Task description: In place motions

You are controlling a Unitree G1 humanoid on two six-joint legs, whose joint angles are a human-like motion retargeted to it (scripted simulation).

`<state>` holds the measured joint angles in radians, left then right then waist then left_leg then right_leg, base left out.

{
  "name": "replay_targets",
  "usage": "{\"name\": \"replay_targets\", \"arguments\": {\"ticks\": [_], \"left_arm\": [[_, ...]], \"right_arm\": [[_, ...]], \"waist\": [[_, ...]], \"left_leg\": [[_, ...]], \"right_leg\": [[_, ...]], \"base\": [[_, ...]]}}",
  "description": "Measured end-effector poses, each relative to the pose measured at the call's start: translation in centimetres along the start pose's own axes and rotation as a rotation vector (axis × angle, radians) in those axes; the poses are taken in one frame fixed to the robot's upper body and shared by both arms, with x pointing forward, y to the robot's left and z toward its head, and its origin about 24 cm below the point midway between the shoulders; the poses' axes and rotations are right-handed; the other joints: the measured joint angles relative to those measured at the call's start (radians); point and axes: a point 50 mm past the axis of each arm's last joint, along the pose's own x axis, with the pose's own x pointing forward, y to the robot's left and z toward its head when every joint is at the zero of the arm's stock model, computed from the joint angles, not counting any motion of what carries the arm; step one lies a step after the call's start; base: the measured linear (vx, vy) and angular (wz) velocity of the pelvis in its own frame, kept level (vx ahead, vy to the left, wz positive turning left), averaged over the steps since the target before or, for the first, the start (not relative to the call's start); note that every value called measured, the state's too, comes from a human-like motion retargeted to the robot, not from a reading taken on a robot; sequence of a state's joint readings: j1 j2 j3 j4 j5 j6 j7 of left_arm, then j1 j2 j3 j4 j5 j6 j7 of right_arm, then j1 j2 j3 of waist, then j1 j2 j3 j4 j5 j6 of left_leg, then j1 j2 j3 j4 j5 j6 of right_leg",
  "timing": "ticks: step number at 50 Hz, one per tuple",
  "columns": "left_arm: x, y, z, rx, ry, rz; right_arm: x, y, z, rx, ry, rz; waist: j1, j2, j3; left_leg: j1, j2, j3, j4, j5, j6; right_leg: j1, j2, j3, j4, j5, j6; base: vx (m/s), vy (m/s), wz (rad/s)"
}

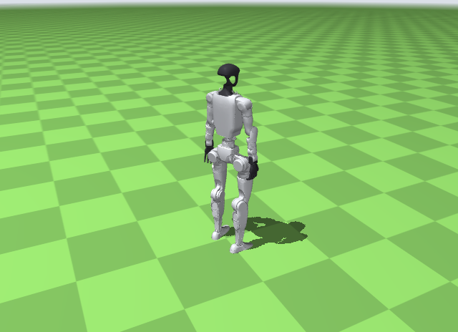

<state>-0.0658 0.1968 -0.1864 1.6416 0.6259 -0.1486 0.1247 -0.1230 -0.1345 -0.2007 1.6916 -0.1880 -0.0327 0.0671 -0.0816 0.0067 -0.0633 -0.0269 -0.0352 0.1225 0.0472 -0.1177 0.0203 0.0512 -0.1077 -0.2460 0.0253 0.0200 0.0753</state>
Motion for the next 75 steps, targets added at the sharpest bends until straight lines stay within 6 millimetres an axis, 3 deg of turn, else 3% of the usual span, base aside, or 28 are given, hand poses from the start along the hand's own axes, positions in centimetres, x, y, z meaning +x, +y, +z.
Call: {"name": "replay_targets", "arguments": {"ticks": [3, 6, 9, 11, 13, 15, 18, 20, 23, 25, 28, 30, 32, 33, 37, 40, 45, 46, 50, 53, 55, 58, 63, 67, 69, 71, 73, 75], "left_arm": [[-0.1, 8.7, 5.3, -0.092, -0.164, 0.119], [-3.2, 17.8, 11.9, -0.252, -0.405, 0.225], [-9.5, 26.3, 18.0, -0.376, -0.693, 0.379], [-15.0, 30.8, 21.2, -0.452, -0.897, 0.474], [-20.9, 34.3, 23.3, -0.530, -1.102, 0.535], [-26.8, 36.8, 24.7, -0.604, -1.304, 0.553], [-35.2, 38.8, 25.9, -0.718, -1.610, 0.518], [-41.3, 39.5, 25.6, -0.762, -1.836, 0.494], [-50.4, 39.9, 22.8, -0.787, -2.144, 0.544], [-56.1, 39.2, 20.2, -0.770, -2.321, 0.640], [-62.4, 37.9, 15.4, -0.770, -2.499, 0.857], [-64.9, 37.0, 12.7, -0.829, -2.598, 0.958], [-66.2, 36.2, 11.4, -0.895, -2.709, 0.934], [-66.6, 35.9, 11.2, -0.924, -2.762, 0.871], [-67.6, 35.4, 10.9, -0.981, -2.913, 0.586], [-67.3, 35.6, 10.7, -0.985, -2.909, 0.584], [-66.0, 36.3, 11.6, -0.986, -2.844, 0.668], [-65.6, 36.5, 12.0, -0.984, -2.826, 0.671], [-63.6, 37.5, 13.3, -0.970, -2.723, 0.742], [-60.7, 38.6, 14.8, -0.919, -2.574, 0.880], [-57.8, 39.3, 16.1, -0.830, -2.437, 1.012], [-52.0, 39.9, 18.0, -0.576, -2.145, 1.224], [-39.5, 38.8, 21.4, -0.143, -1.645, 1.247], [-26.6, 35.1, 22.5, -0.055, -1.347, 1.006], [-19.8, 32.0, 21.7, -0.077, -1.195, 0.835], [-13.3, 27.7, 19.9, -0.115, -1.014, 0.641], [-7.8, 22.6, 16.9, -0.139, -0.816, 0.435], [-3.7, 17.1, 13.2, -0.161, -0.614, 0.251]], "right_arm": [[-1.6, -0.8, 9.8, 0.116, -0.259, 0.005], [-6.4, -1.6, 20.8, 0.108, -0.571, 0.021], [-14.4, -2.3, 30.2, 0.012, -0.910, 0.008], [-21.1, -2.5, 34.9, -0.053, -1.141, -0.019], [-28.3, -2.6, 38.2, -0.101, -1.365, -0.052], [-35.4, -2.8, 39.9, -0.125, -1.569, -0.087], [-45.4, -3.2, 40.0, -0.129, -1.859, -0.131], [-52.1, -3.4, 38.6, -0.151, -2.056, -0.175], [-61.0, -3.9, 34.6, -0.188, -2.329, -0.313], [-66.2, -4.5, 30.7, -0.182, -2.512, -0.432], [-72.1, -5.1, 24.4, -0.083, -2.781, -0.658], [-74.7, -5.3, 20.5, 0.044, -2.926, -0.776], [-76.1, -5.6, 17.9, 0.159, -3.019, -0.805], [-76.6, -5.7, 17.1, -0.191, 3.019, 0.793], [-77.5, -5.9, 15.1, -0.207, 2.997, 0.685], [-77.6, -6.1, 15.0, -0.225, 3.014, 0.627], [-77.1, -6.4, 16.3, -0.190, 3.037, 0.736], [-76.9, -6.5, 16.7, 0.178, -3.038, -0.758], [-75.8, -7.0, 18.8, 0.137, -2.947, -0.810], [-73.8, -7.9, 21.7, 0.077, -2.810, -0.884], [-71.3, -8.2, 24.6, 0.003, -2.683, -0.945], [-65.2, -8.2, 29.8, -0.131, -2.468, -0.988], [-51.1, -8.0, 36.0, -0.350, -2.110, -0.946], [-37.0, -7.2, 37.4, -0.438, -1.749, -0.812], [-29.8, -6.3, 36.6, -0.467, -1.542, -0.696], [-22.5, -5.0, 34.3, -0.501, -1.312, -0.542], [-15.9, -3.8, 30.6, -0.525, -1.072, -0.368], [-10.4, -3.2, 25.6, -0.536, -0.809, -0.219]], "waist": [[0.007, -0.002, -0.034], [0.006, 0.001, -0.065], [0.009, 0.008, -0.093], [0.020, 0.016, -0.109], [0.035, 0.021, -0.123], [0.050, 0.022, -0.143], [0.065, 0.016, -0.184], [0.067, 0.012, -0.204], [0.072, 0.007, -0.228], [0.080, 0.003, -0.249], [0.099, 0.006, -0.273], [0.109, 0.013, -0.281], [0.117, 0.017, -0.282], [0.122, 0.014, -0.283], [0.151, 0.006, -0.267], [0.170, 0.010, -0.255], [0.190, 0.024, -0.253], [0.191, 0.026, -0.254], [0.195, 0.034, -0.246], [0.190, 0.043, -0.242], [0.180, 0.054, -0.249], [0.146, 0.067, -0.256], [0.086, 0.059, -0.215], [0.067, 0.038, -0.171], [0.059, 0.033, -0.151], [0.054, 0.032, -0.139], [0.044, 0.032, -0.125], [0.036, 0.033, -0.105]], "left_leg": [[-0.003, -0.003, -0.001, 0.002, 0.002, 0.000], [-0.001, -0.003, -0.004, 0.003, 0.002, 0.002], [-0.006, 0.000, -0.001, 0.005, 0.000, 0.001], [-0.014, 0.005, 0.004, 0.004, -0.002, 0.001], [-0.026, 0.008, 0.010, 0.004, -0.005, 0.001], [-0.042, 0.008, 0.012, 0.004, -0.008, 0.001], [-0.075, 0.010, 0.013, 0.004, -0.012, -0.002], [-0.100, 0.011, 0.010, 0.005, -0.014, -0.004], [-0.142, 0.018, 0.006, 0.008, -0.016, -0.009], [-0.183, 0.023, 0.002, 0.009, -0.016, -0.016], [-0.238, 0.029, 0.001, 0.006, -0.016, -0.023], [-0.262, 0.028, -0.004, 0.005, -0.017, -0.025], [-0.270, 0.028, -0.007, 0.005, -0.018, -0.026], [-0.272, 0.030, -0.007, 0.005, -0.019, -0.026], [-0.271, 0.032, -0.003, 0.005, -0.023, -0.026], [-0.260, 0.032, 0.000, 0.004, -0.026, -0.024], [-0.247, 0.030, 0.003, 0.001, -0.026, -0.021], [-0.244, 0.030, 0.004, 0.001, -0.026, -0.021], [-0.231, 0.029, 0.008, 0.000, -0.025, -0.019], [-0.212, 0.025, 0.010, 0.000, -0.025, -0.017], [-0.198, 0.023, 0.013, 0.000, -0.025, -0.016], [-0.163, 0.019, 0.017, -0.003, -0.025, -0.012], [-0.079, 0.011, 0.024, -0.007, -0.024, -0.002], [-0.025, 0.007, 0.034, -0.007, -0.022, 0.002], [-0.015, 0.006, 0.036, -0.008, -0.020, 0.003], [-0.016, 0.008, 0.038, -0.009, -0.018, 0.002], [-0.019, 0.009, 0.036, -0.009, -0.016, 0.000], [-0.022, 0.010, 0.036, -0.010, -0.014, -0.002]], "right_leg": [[0.000, -0.001, -0.003, 0.002, -0.001, -0.001], [0.002, 0.001, -0.004, 0.003, 0.000, -0.003], [-0.006, 0.003, 0.000, 0.006, 0.000, -0.002], [-0.018, 0.006, 0.005, 0.007, 0.000, -0.001], [-0.034, 0.007, 0.012, 0.008, -0.001, -0.001], [-0.052, 0.006, 0.017, 0.008, -0.002, 0.001], [-0.085, 0.004, 0.019, 0.007, -0.006, 0.003], [-0.108, 0.003, 0.021, 0.007, -0.008, 0.006], [-0.147, 0.001, 0.029, 0.008, -0.011, 0.012], [-0.186, -0.005, 0.030, 0.009, -0.013, 0.019], [-0.240, -0.010, 0.037, 0.007, -0.015, 0.027], [-0.263, -0.015, 0.038, 0.007, -0.017, 0.030], [-0.270, -0.016, 0.039, 0.008, -0.019, 0.031], [-0.272, -0.016, 0.040, 0.008, -0.020, 0.032], [-0.274, -0.014, 0.041, 0.010, -0.022, 0.032], [-0.266, -0.011, 0.043, 0.011, -0.024, 0.031], [-0.253, -0.004, 0.039, 0.008, -0.025, 0.024], [-0.251, -0.003, 0.039, 0.007, -0.024, 0.023], [-0.240, 0.000, 0.040, 0.006, -0.021, 0.019], [-0.221, 0.001, 0.038, 0.005, -0.020, 0.015], [-0.208, 0.002, 0.038, 0.005, -0.019, 0.012], [-0.178, 0.006, 0.041, 0.005, -0.017, 0.008], [-0.103, 0.012, 0.043, 0.006, -0.013, 0.000], [-0.059, 0.013, 0.047, 0.010, -0.006, -0.006], [-0.052, 0.013, 0.047, 0.011, -0.002, -0.008], [-0.056, 0.013, 0.046, 0.011, 0.002, -0.008], [-0.060, 0.011, 0.045, 0.011, 0.005, -0.007], [-0.064, 0.010, 0.044, 0.010, 0.008, -0.006]], "base": [[-0.04, 0.02, 0.11], [0.00, 0.00, 0.00], [0.02, 0.03, -0.04], [0.02, 0.06, -0.16], [0.01, 0.03, -0.10], [0.07, 0.02, -0.10], [0.10, -0.03, -0.03], [0.01, -0.06, -0.01], [-0.07, -0.07, 0.00], [-0.17, 0.01, 0.03], [-0.17, 0.10, -0.02], [-0.07, 0.15, 0.05], [-0.01, 0.05, 0.04], [0.00, 0.00, 0.00], [-0.11, -0.01, -0.03], [-0.02, 0.01, -0.02], [0.02, 0.07, 0.02], [0.00, 0.00, 0.00], [0.00, 0.00, 0.00], [0.01, 0.08, 0.00], [0.08, 0.08, -0.04], [0.14, 0.04, -0.06], [0.08, -0.09, -0.07], [-0.02, -0.12, -0.12], [-0.10, -0.07, -0.06], [-0.13, -0.05, -0.03], [-0.10, -0.03, -0.01], [-0.04, -0.01, 0.01]]}}
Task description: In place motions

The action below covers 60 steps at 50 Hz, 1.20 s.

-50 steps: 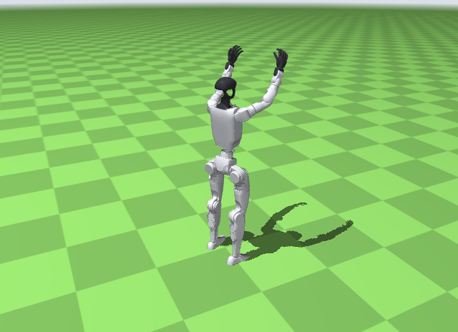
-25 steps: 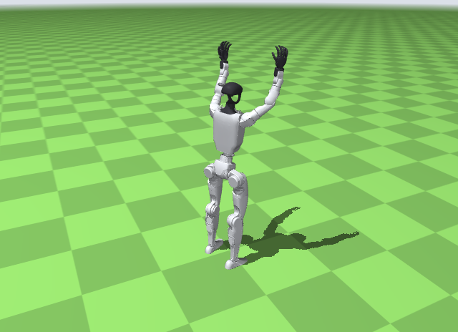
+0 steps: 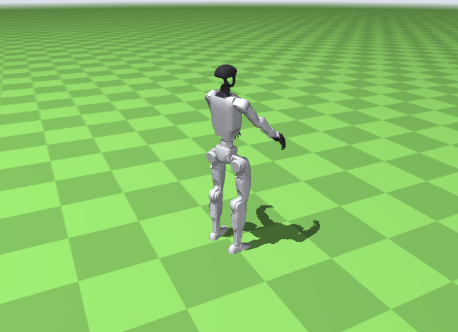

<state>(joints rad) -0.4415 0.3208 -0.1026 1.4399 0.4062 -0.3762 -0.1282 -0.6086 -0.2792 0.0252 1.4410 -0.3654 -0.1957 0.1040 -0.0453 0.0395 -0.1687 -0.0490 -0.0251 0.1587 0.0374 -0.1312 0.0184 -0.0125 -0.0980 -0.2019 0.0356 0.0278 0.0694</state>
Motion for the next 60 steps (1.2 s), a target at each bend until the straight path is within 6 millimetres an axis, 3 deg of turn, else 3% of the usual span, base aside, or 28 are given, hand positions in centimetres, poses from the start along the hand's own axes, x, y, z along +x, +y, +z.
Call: {"name": "replay_targets", "arguments": {"ticks": [4, 8, 11, 15, 19, 23, 28, 35, 42, 45, 48, 50, 52, 56, 60], "left_arm": [[-4.1, -8.3, -8.9, -0.040, 0.340, -0.221], [-9.9, -15.6, -14.4, -0.154, 0.624, -0.328], [-14.3, -20.0, -16.4, -0.278, 0.762, -0.304], [-18.9, -23.7, -17.7, -0.452, 0.924, -0.176], [-21.5, -25.2, -18.4, -0.615, 1.055, -0.140], [-21.6, -25.1, -18.7, -0.701, 1.085, -0.241], [-18.7, -23.7, -17.9, -0.577, 0.915, -0.263], [-14.3, -22.4, -15.2, -0.430, 0.704, -0.286], [-12.7, -22.3, -13.9, -0.451, 0.651, -0.371], [-13.2, -22.3, -14.3, -0.428, 0.668, -0.377], [-14.3, -22.7, -15.1, -0.420, 0.712, -0.375], [-15.1, -23.1, -15.5, -0.433, 0.738, -0.370], [-15.7, -23.5, -15.7, -0.510, 0.762, -0.330], [-16.5, -24.0, -15.9, -0.688, 0.837, -0.235], [-15.5, -21.8, -16.4, -0.707, 0.853, -0.210]], "right_arm": [[-4.1, 7.2, -11.6, -0.009, 0.400, 0.185], [-11.3, 12.9, -20.0, 0.051, 0.776, 0.316], [-16.4, 15.6, -23.8, 0.184, 0.961, 0.364], [-21.1, 17.8, -26.2, 0.312, 1.064, 0.331], [-23.4, 18.4, -27.2, 0.414, 1.131, 0.270], [-23.3, 18.0, -27.3, 0.463, 1.132, 0.229], [-21.3, 16.9, -26.6, 0.355, 1.056, 0.255], [-17.5, 16.5, -24.4, 0.264, 0.936, 0.247], [-15.6, 17.1, -22.8, 0.165, 0.842, 0.331], [-16.1, 17.2, -23.1, 0.091, 0.853, 0.362], [-17.3, 17.3, -23.9, 0.070, 0.894, 0.352], [-18.3, 17.5, -24.5, 0.112, 0.938, 0.332], [-19.1, 17.4, -25.1, 0.137, 0.985, 0.323], [-20.3, 17.0, -26.0, 0.131, 1.055, 0.306], [-19.8, 16.4, -25.9, 0.210, 1.072, 0.257]], "waist": [[-0.009, -0.001, 0.065], [-0.017, -0.012, 0.121], [-0.007, -0.012, 0.123], [-0.005, -0.009, 0.089], [0.014, -0.006, 0.083], [0.003, -0.007, 0.124], [-0.002, -0.004, 0.112], [-0.008, -0.002, 0.075], [-0.011, -0.008, 0.063], [0.046, -0.011, 0.059], [0.199, -0.016, 0.045], [0.106, -0.010, 0.047], [-0.085, -0.007, 0.055], [-0.021, -0.012, 0.055], [-0.023, -0.012, 0.049]], "left_leg": [[0.008, 0.000, -0.001, -0.002, 0.003, -0.002], [0.016, -0.004, -0.008, -0.004, 0.006, -0.003], [-0.002, -0.003, -0.011, -0.003, 0.007, -0.004], [-0.033, -0.003, -0.014, -0.003, 0.007, -0.006], [-0.039, 0.000, -0.001, -0.003, 0.004, -0.006], [-0.022, -0.005, -0.014, -0.002, 0.006, -0.003], [-0.026, -0.002, -0.009, -0.005, 0.006, -0.004], [-0.035, 0.001, -0.007, -0.006, 0.003, -0.003], [-0.024, 0.001, -0.005, -0.008, -0.002, 0.001], [-0.012, 0.014, 0.051, -0.011, -0.013, -0.001], [0.012, 0.051, 0.205, -0.018, -0.036, -0.011], [0.013, 0.029, 0.104, -0.021, -0.034, -0.003], [0.000, -0.016, -0.078, -0.020, -0.014, 0.008], [-0.011, -0.002, -0.008, -0.011, -0.014, 0.007], [-0.015, -0.003, -0.011, -0.010, -0.012, 0.006]], "right_leg": [[0.007, -0.002, -0.001, 0.000, 0.002, 0.001], [0.020, -0.006, -0.006, -0.003, 0.001, 0.002], [0.007, -0.008, -0.011, -0.004, 0.000, 0.004], [-0.020, -0.010, -0.013, -0.006, -0.002, 0.007], [-0.031, -0.009, 0.002, -0.002, -0.004, 0.009], [-0.011, -0.010, -0.010, -0.005, -0.001, 0.007], [-0.021, -0.009, -0.005, -0.005, 0.001, 0.008], [-0.036, -0.006, 0.002, -0.003, 0.000, 0.009], [-0.027, -0.001, 0.006, -0.003, -0.004, 0.008], [-0.024, 0.005, 0.063, -0.001, -0.014, 0.015], [-0.021, 0.028, 0.214, -0.002, -0.037, 0.025], [-0.024, 0.009, 0.114, 0.005, -0.028, 0.029], [-0.006, -0.007, -0.069, -0.006, -0.014, 0.010], [-0.010, 0.000, -0.002, -0.007, -0.016, 0.009], [-0.009, -0.001, -0.011, -0.007, -0.017, 0.009]], "base": [[-0.04, -0.02, 0.02], [0.03, -0.01, 0.06], [0.05, 0.01, 0.05], [0.14, -0.01, -0.09], [0.09, -0.01, -0.05], [-0.01, -0.01, 0.18], [0.00, 0.00, 0.00], [0.00, 0.00, 0.00], [0.06, -0.03, -0.04], [0.07, -0.03, -1.11], [0.06, -0.02, -2.07], [0.05, -0.03, 2.35], [0.02, -0.02, 3.40], [-0.01, 0.01, -0.42], [-0.01, 0.00, 0.03]]}}
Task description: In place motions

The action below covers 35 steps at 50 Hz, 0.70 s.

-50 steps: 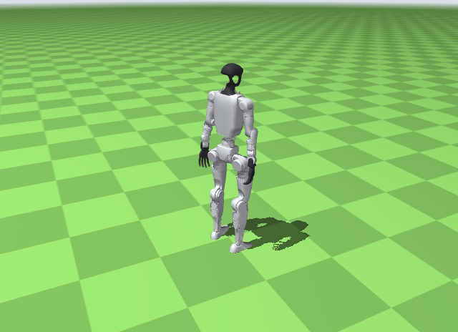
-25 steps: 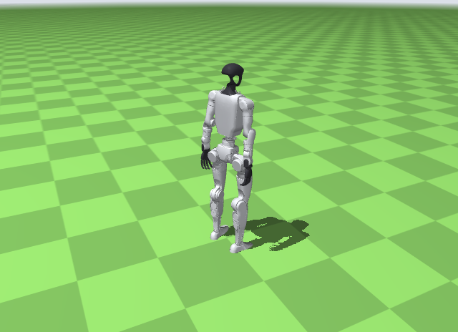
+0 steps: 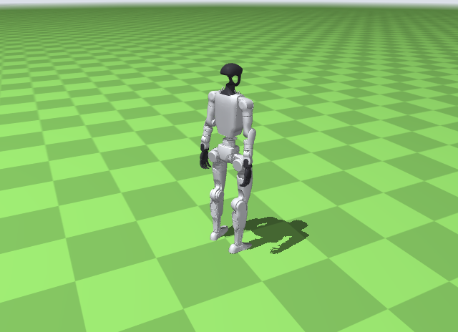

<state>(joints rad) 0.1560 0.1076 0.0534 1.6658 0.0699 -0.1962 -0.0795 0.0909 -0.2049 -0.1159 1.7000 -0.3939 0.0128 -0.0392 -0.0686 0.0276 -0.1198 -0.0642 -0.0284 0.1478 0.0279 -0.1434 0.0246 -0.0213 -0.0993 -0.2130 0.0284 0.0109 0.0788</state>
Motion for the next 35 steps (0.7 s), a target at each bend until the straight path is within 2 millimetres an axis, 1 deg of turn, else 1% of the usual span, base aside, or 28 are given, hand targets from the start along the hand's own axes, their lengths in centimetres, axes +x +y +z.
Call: {"name": "replay_targets", "arguments": {"ticks": [2, 3, 5, 8, 10, 12, 15, 17, 19, 21, 23, 25, 27, 29, 31, 33, 35], "left_arm": [[0.0, 1.2, 2.4, 0.060, -0.033, 0.008], [0.0, 1.7, 4.0, 0.091, -0.059, 0.005], [-0.3, 2.4, 7.6, 0.139, -0.128, -0.012], [-1.5, 2.8, 14.5, 0.168, -0.280, -0.052], [-3.2, 2.8, 19.8, 0.171, -0.411, -0.068], [-6.1, 2.6, 25.7, 0.170, -0.571, -0.080], [-11.3, 1.0, 33.0, 0.174, -0.816, -0.137], [-15.3, 0.2, 37.0, 0.175, -0.967, -0.179], [-19.2, -0.5, 39.9, 0.176, -1.090, -0.203], [-22.6, -1.0, 42.0, 0.166, -1.189, -0.216], [-25.6, -1.3, 43.4, 0.152, -1.272, -0.240], [-28.3, -1.6, 44.5, 0.145, -1.340, -0.274], [-30.5, -2.0, 45.2, 0.157, -1.389, -0.304], [-32.1, -2.4, 45.6, 0.168, -1.427, -0.319], [-33.5, -2.6, 46.0, 0.158, -1.461, -0.320], [-34.5, -2.7, 46.2, 0.131, -1.493, -0.321], [-35.2, -2.9, 46.4, 0.105, -1.520, -0.336]], "right_arm": [[-0.2, -0.4, 1.9, 0.076, -0.044, 0.003], [-0.4, -0.7, 3.2, 0.110, -0.075, 0.000], [-1.0, -1.4, 6.5, 0.161, -0.159, -0.008], [-3.1, -2.7, 13.0, 0.189, -0.338, 0.005], [-5.4, -3.6, 17.7, 0.207, -0.484, 0.027], [-8.7, -4.7, 22.6, 0.241, -0.643, 0.049], [-14.1, -6.2, 28.4, 0.299, -0.864, 0.072], [-18.1, -7.3, 31.5, 0.322, -1.002, 0.082], [-22.3, -8.3, 33.9, 0.329, -1.129, 0.087], [-26.5, -9.1, 35.8, 0.330, -1.251, 0.087], [-30.5, -9.8, 37.1, 0.328, -1.371, 0.080], [-34.3, -10.5, 37.8, 0.319, -1.488, 0.057], [-37.4, -11.4, 38.1, 0.311, -1.580, 0.006], [-39.8, -12.3, 38.0, 0.303, -1.649, -0.057], [-41.7, -13.0, 37.9, 0.309, -1.701, -0.120], [-43.0, -13.6, 37.6, 0.328, -1.740, -0.165], [-43.7, -14.0, 37.5, 0.348, -1.762, -0.189]], "waist": [[0.001, -0.002, 0.001], [0.001, -0.002, 0.000], [0.003, -0.002, -0.003], [0.006, 0.002, -0.013], [0.010, 0.004, -0.017], [0.016, 0.004, -0.014], [0.022, -0.003, -0.020], [0.029, -0.007, -0.025], [0.034, -0.010, -0.033], [0.038, -0.009, -0.042], [0.040, -0.007, -0.050], [0.041, -0.006, -0.057], [0.041, -0.008, -0.064], [0.041, -0.009, -0.074], [0.042, -0.008, -0.084], [0.043, -0.008, -0.092], [0.047, -0.008, -0.100]], "left_leg": [[0.000, -0.001, -0.002, 0.002, 0.002, 0.000], [0.000, -0.002, -0.003, 0.003, 0.003, 0.000], [0.003, -0.002, -0.002, 0.004, 0.005, 0.000], [0.007, -0.002, 0.000, 0.005, 0.008, 0.000], [0.012, -0.001, 0.001, 0.006, 0.009, 0.001], [0.016, -0.002, 0.000, 0.010, 0.009, 0.002], [0.020, -0.004, -0.003, 0.013, 0.010, 0.003], [0.021, -0.006, -0.001, 0.014, 0.009, 0.003], [0.022, -0.006, 0.002, 0.014, 0.008, 0.004], [0.020, -0.006, 0.007, 0.014, 0.007, 0.005], [0.016, -0.005, 0.009, 0.014, 0.005, 0.005], [0.012, -0.005, 0.009, 0.015, 0.004, 0.006], [0.009, -0.007, 0.005, 0.016, 0.003, 0.006], [0.005, -0.008, 0.001, 0.017, 0.002, 0.007], [0.002, -0.008, -0.003, 0.018, 0.000, 0.007], [0.000, -0.009, -0.005, 0.019, -0.001, 0.008], [-0.002, -0.008, -0.006, 0.020, -0.003, 0.009]], "right_leg": [[0.004, 0.000, -0.004, 0.000, 0.001, -0.001], [0.005, 0.000, -0.006, 0.000, 0.001, -0.002], [0.008, 0.000, -0.008, 0.000, 0.003, -0.003], [0.013, 0.001, -0.007, 0.001, 0.006, -0.006], [0.017, 0.002, -0.008, 0.001, 0.008, -0.007], [0.023, 0.002, -0.010, 0.003, 0.009, -0.008], [0.028, 0.000, -0.014, 0.004, 0.011, -0.010], [0.028, -0.001, -0.013, 0.005, 0.011, -0.010], [0.025, -0.002, -0.010, 0.005, 0.012, -0.010], [0.021, -0.002, -0.007, 0.006, 0.013, -0.010], [0.015, -0.003, -0.004, 0.007, 0.012, -0.009], [0.013, -0.003, -0.005, 0.007, 0.010, -0.008], [0.013, -0.005, -0.009, 0.006, 0.007, -0.006], [0.013, -0.006, -0.012, 0.006, 0.004, -0.005], [0.013, -0.006, -0.015, 0.006, 0.001, -0.003], [0.013, -0.006, -0.017, 0.006, -0.001, -0.002], [0.013, -0.006, -0.018, 0.006, -0.003, -0.001]], "base": [[-0.09, 0.01, 0.11], [-0.10, 0.02, 0.07], [-0.07, 0.03, 0.02], [-0.10, 0.05, -0.02], [-0.10, 0.05, 0.00], [-0.09, 0.03, 0.03], [-0.08, 0.00, 0.05], [0.00, 0.00, 0.00], [0.00, 0.00, 0.00], [0.00, 0.00, 0.00], [0.00, 0.00, 0.00], [0.00, 0.00, 0.00], [0.00, 0.00, 0.00], [0.00, 0.00, 0.00], [0.00, 0.00, 0.00], [0.00, 0.00, 0.00], [0.00, 0.00, 0.00]]}}
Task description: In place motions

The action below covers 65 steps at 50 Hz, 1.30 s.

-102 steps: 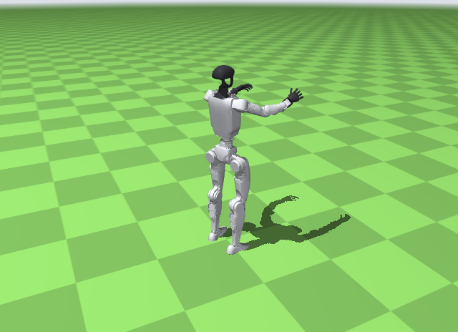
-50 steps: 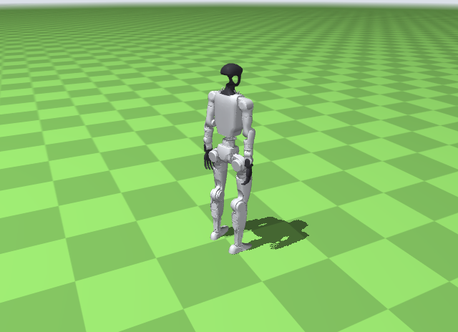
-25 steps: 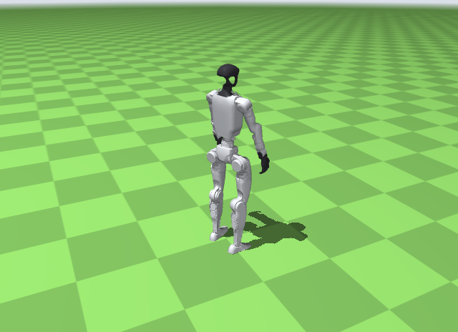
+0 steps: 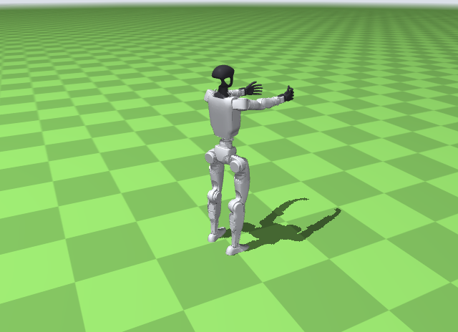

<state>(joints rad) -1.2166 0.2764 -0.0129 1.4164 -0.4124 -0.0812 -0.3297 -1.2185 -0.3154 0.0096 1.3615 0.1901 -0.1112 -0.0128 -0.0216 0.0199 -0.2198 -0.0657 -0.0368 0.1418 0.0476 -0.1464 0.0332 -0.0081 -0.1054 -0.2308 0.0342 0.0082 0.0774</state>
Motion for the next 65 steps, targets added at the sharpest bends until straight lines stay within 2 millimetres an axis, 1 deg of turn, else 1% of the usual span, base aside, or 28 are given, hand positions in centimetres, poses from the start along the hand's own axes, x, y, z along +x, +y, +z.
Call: {"name": "replay_targets", "arguments": {"ticks": [2, 5, 8, 11, 15, 18, 21, 24, 26, 28, 30, 32, 35, 38, 41, 43, 45, 47, 48, 50, 52, 53, 55, 58, 60, 61, 63, 65], "left_arm": [[0.2, -0.4, 0.2, -0.022, -0.016, -0.007], [0.2, -0.7, -0.2, -0.042, -0.017, -0.021], [0.0, -0.4, -1.1, -0.039, -0.006, -0.010], [-0.5, 0.2, -2.8, -0.043, 0.020, 0.012], [-1.8, 1.4, -6.3, -0.034, 0.086, 0.066], [-3.4, 2.2, -9.9, 0.005, 0.180, 0.094], [-5.7, 2.9, -14.2, 0.080, 0.307, 0.091], [-9.0, 3.5, -18.7, 0.184, 0.455, 0.084], [-11.8, 3.9, -21.7, 0.263, 0.569, 0.081], [-14.9, 4.1, -24.7, 0.329, 0.700, 0.079], [-18.4, 4.3, -27.3, 0.369, 0.830, 0.076], [-22.1, 3.9, -29.8, 0.368, 0.957, 0.086], [-27.7, 3.1, -32.6, 0.312, 1.124, 0.101], [-32.8, 2.2, -34.4, 0.281, 1.283, 0.139], [-36.7, 0.9, -35.5, 0.279, 1.383, 0.154], [-39.0, -0.3, -36.1, 0.277, 1.442, 0.134], [-41.2, -1.5, -36.5, 0.271, 1.498, 0.098], [-43.0, -2.9, -36.8, 0.264, 1.544, 0.063], [-43.8, -3.7, -37.0, 0.253, 1.566, 0.056], [-45.2, -5.2, -37.2, 0.224, 1.599, 0.064], [-46.1, -6.6, -37.3, 0.164, 1.611, 0.120], [-46.3, -7.2, -37.4, 0.123, 1.611, 0.161], [-46.3, -7.8, -37.4, 0.039, 1.602, 0.237], [-45.9, -7.0, -37.4, 0.012, 1.606, 0.248], [-45.7, -5.9, -37.2, 0.064, 1.621, 0.206], [-45.4, -5.1, -37.1, 0.101, 1.623, 0.180], [-44.5, -3.6, -36.9, 0.174, 1.615, 0.141], [-43.0, -2.3, -36.6, 0.238, 1.583, 0.125]], "right_arm": [[0.0, -0.3, 0.2, -0.003, -0.008, -0.010], [0.0, -0.5, -0.1, -0.018, -0.005, -0.010], [-0.2, -0.5, -1.1, -0.029, 0.013, -0.009], [-0.6, -0.4, -2.9, -0.043, 0.043, -0.002], [-1.8, -0.4, -6.8, -0.101, 0.110, -0.006], [-3.6, -0.4, -11.0, -0.172, 0.195, 0.005], [-6.3, -0.7, -15.9, -0.237, 0.323, 0.035], [-10.3, -1.3, -21.4, -0.293, 0.528, 0.074], [-14.0, -2.0, -25.1, -0.324, 0.716, 0.099], [-18.3, -2.6, -28.5, -0.338, 0.938, 0.123], [-22.9, -3.0, -31.0, -0.335, 1.126, 0.143], [-26.8, -3.2, -32.7, -0.310, 1.246, 0.146], [-32.3, -3.3, -34.4, -0.293, 1.377, 0.138], [-37.7, -3.2, -35.4, -0.323, 1.483, 0.162], [-43.0, -2.7, -35.7, -0.341, 1.599, 0.220], [-46.4, -2.3, -35.6, -0.316, 1.698, 0.256], [-49.5, -1.7, -35.2, -0.247, 1.806, 0.265], [-51.6, -0.7, -34.8, -0.087, 1.890, 0.197], [-52.1, -0.1, -34.7, 0.021, 1.904, 0.146], [-52.2, 0.8, -34.6, 0.248, 1.883, 0.028], [-51.4, 0.9, -34.7, 0.366, 1.858, -0.064], [-50.9, 0.6, -34.8, 0.375, 1.851, -0.092], [-49.4, -0.2, -35.1, 0.299, 1.827, -0.091], [-46.7, -1.7, -35.6, 0.051, 1.748, 0.033], [-45.2, -2.5, -35.7, -0.111, 1.695, 0.100], [-44.5, -2.7, -35.7, -0.161, 1.672, 0.111], [-42.9, -3.0, -35.8, -0.204, 1.624, 0.116], [-41.2, -2.9, -35.7, -0.158, 1.578, 0.092]], "waist": [[0.004, -0.002, -0.007], [0.009, -0.003, -0.014], [0.008, -0.002, -0.015], [0.006, -0.001, -0.014], [-0.002, 0.000, -0.010], [-0.006, 0.001, -0.002], [-0.004, 0.001, 0.013], [0.004, -0.004, 0.033], [0.011, -0.010, 0.055], [0.014, -0.015, 0.078], [0.019, -0.017, 0.103], [0.020, -0.017, 0.131], [0.015, -0.011, 0.168], [0.005, -0.001, 0.195], [-0.006, 0.000, 0.221], [-0.008, -0.002, 0.235], [0.075, 0.007, 0.242], [0.164, 0.003, 0.243], [0.183, -0.002, 0.240], [0.129, -0.008, 0.226], [0.032, -0.008, 0.210], [-0.031, -0.006, 0.208], [-0.143, 0.000, 0.213], [-0.075, 0.004, 0.230], [-0.023, -0.001, 0.237], [-0.025, -0.003, 0.237], [-0.023, -0.006, 0.241], [-0.019, -0.006, 0.252]], "left_leg": [[0.000, 0.000, 0.000, 0.000, -0.001, 0.000], [0.002, -0.002, -0.001, 0.001, -0.003, 0.001], [0.006, -0.003, -0.002, 0.001, -0.003, 0.002], [0.011, -0.004, -0.003, 0.002, -0.002, 0.002], [0.019, -0.006, -0.005, 0.002, 0.000, 0.002], [0.026, -0.006, -0.008, 0.002, 0.002, 0.002], [0.035, -0.006, -0.009, 0.001, 0.004, 0.002], [0.045, -0.007, -0.008, 0.001, 0.004, 0.002], [0.053, -0.008, -0.007, 0.001, 0.005, 0.002], [0.059, -0.008, -0.007, 0.001, 0.006, 0.002], [0.065, -0.008, -0.006, 0.000, 0.007, 0.002], [0.071, -0.007, -0.005, -0.001, 0.009, 0.001], [0.074, -0.004, -0.006, -0.002, 0.012, -0.001], [0.072, -0.001, -0.010, -0.002, 0.014, -0.002], [0.069, -0.001, -0.014, -0.001, 0.016, -0.003], [0.069, -0.002, -0.015, -0.002, 0.017, -0.004], [0.085, 0.026, 0.065, -0.007, 0.006, -0.012], [0.098, 0.041, 0.153, -0.013, -0.006, -0.019], [0.100, 0.042, 0.177, -0.015, -0.010, -0.021], [0.090, 0.041, 0.130, -0.007, -0.021, -0.030], [0.062, 0.035, 0.046, 0.009, -0.022, -0.036], [0.051, 0.025, -0.008, 0.014, -0.017, -0.036], [0.041, 0.004, -0.105, 0.013, -0.001, -0.031], [0.049, 0.014, -0.025, 0.004, 0.012, -0.018], [0.052, 0.019, 0.023, 0.003, 0.020, -0.012], [0.057, 0.018, 0.018, 0.002, 0.018, -0.013], [0.064, 0.017, 0.014, 0.002, 0.016, -0.013], [0.072, 0.017, 0.013, 0.005, 0.015, -0.012]], "right_leg": [[0.000, 0.000, 0.000, 0.000, -0.001, 0.000], [0.003, 0.000, 0.000, 0.000, -0.003, 0.000], [0.008, 0.000, -0.001, 0.001, -0.003, 0.000], [0.014, 0.000, -0.002, 0.001, -0.003, -0.001], [0.022, -0.001, -0.004, 0.001, -0.002, -0.002], [0.029, 0.000, -0.006, 0.002, 0.000, -0.003], [0.036, 0.000, -0.007, 0.002, 0.002, -0.003], [0.043, -0.001, -0.005, 0.003, 0.004, -0.004], [0.050, -0.002, -0.004, 0.003, 0.006, -0.005], [0.056, -0.003, -0.004, 0.003, 0.007, -0.005], [0.062, -0.003, -0.004, 0.003, 0.009, -0.005], [0.068, -0.002, -0.004, 0.002, 0.010, -0.004], [0.071, -0.001, -0.004, 0.001, 0.012, -0.004], [0.072, 0.001, -0.008, -0.001, 0.013, -0.003], [0.074, 0.001, -0.012, -0.002, 0.013, -0.003], [0.074, 0.000, -0.013, -0.002, 0.013, -0.003], [0.019, -0.007, 0.078, 0.047, 0.014, 0.015], [-0.061, 0.001, 0.172, 0.113, 0.013, 0.018], [-0.077, 0.005, 0.196, 0.123, 0.011, 0.017], [-0.071, -0.013, 0.150, 0.120, -0.001, 0.023], [-0.018, -0.027, 0.063, 0.075, -0.012, 0.025], [0.009, -0.027, 0.006, 0.047, -0.008, 0.019], [0.044, -0.027, -0.094, 0.011, 0.007, 0.009], [0.039, -0.005, -0.015, 0.010, 0.017, 0.003], [0.038, 0.005, 0.032, 0.010, 0.024, -0.002], [0.040, 0.004, 0.026, 0.010, 0.023, -0.003], [0.047, 0.004, 0.021, 0.010, 0.023, -0.004], [0.055, 0.005, 0.019, 0.010, 0.024, -0.006]], "base": [[0.00, 0.00, 0.00], [0.00, 0.00, 0.00], [0.00, 0.00, 0.00], [0.00, 0.00, 0.00], [0.00, 0.00, 0.00], [0.00, 0.02, 0.01], [0.00, 0.02, 0.01], [0.00, 0.00, 0.00], [-0.02, -0.03, -0.02], [-0.04, -0.06, 0.01], [-0.03, -0.02, 0.01], [-0.03, -0.01, 0.01], [0.00, 0.00, 0.00], [0.00, 0.00, 0.00], [0.00, 0.00, 0.00], [0.02, -0.01, -0.28], [0.03, -0.01, -1.85], [0.02, 0.00, -2.17], [0.02, -0.01, -0.87], [0.02, -0.01, 0.92], [0.01, -0.01, 2.17], [0.00, 0.00, 2.53], [-0.02, 0.01, 1.90], [-0.02, 0.00, -0.92], [-0.01, -0.01, -1.02], [-0.01, -0.02, -0.19], [-0.01, -0.01, 0.10], [-0.07, 0.00, 0.03]]}}
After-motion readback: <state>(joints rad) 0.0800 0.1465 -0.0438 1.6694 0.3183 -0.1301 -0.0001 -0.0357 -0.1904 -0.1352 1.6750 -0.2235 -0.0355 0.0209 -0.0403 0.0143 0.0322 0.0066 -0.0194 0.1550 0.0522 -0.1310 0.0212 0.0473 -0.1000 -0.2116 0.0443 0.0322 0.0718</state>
